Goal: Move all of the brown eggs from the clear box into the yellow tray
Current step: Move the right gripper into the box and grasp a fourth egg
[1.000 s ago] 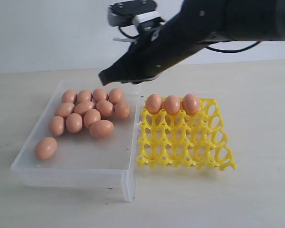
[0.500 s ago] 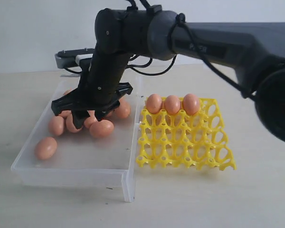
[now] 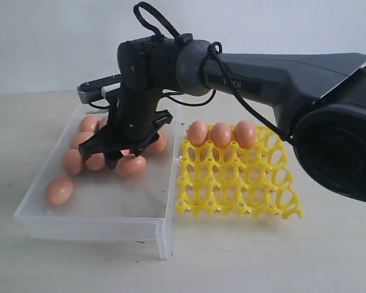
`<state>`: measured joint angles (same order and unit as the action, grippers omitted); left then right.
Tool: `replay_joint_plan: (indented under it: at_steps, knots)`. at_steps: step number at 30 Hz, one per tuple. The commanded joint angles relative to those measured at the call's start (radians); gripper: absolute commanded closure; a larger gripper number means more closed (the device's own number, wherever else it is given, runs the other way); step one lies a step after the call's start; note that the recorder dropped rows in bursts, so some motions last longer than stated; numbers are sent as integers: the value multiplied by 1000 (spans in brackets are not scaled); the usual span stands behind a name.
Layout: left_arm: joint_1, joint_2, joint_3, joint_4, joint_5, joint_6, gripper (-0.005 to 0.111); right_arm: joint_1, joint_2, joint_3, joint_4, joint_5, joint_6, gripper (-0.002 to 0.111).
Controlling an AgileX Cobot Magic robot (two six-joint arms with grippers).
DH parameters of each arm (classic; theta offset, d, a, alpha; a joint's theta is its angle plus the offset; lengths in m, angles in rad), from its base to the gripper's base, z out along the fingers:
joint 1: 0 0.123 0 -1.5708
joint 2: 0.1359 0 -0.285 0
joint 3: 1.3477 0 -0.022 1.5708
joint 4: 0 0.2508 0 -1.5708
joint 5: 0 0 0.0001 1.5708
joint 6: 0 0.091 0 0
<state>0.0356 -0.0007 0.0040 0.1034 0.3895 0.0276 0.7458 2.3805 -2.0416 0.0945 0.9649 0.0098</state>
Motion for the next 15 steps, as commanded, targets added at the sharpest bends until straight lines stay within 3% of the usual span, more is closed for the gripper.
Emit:
replay_joint_plan:
  at_steps: [1, 9, 15]
  knots:
    - [-6, 1, -4, -2, -9, -5, 107, 15, -2, -13, -52, -25, -120, 53]
    - [-6, 1, -4, -2, -9, -5, 107, 26, 11, -13, -16, -70, -374, 53]
    - [-6, 1, -4, -2, -9, -5, 107, 26, 22, -13, -52, -91, -389, 53]
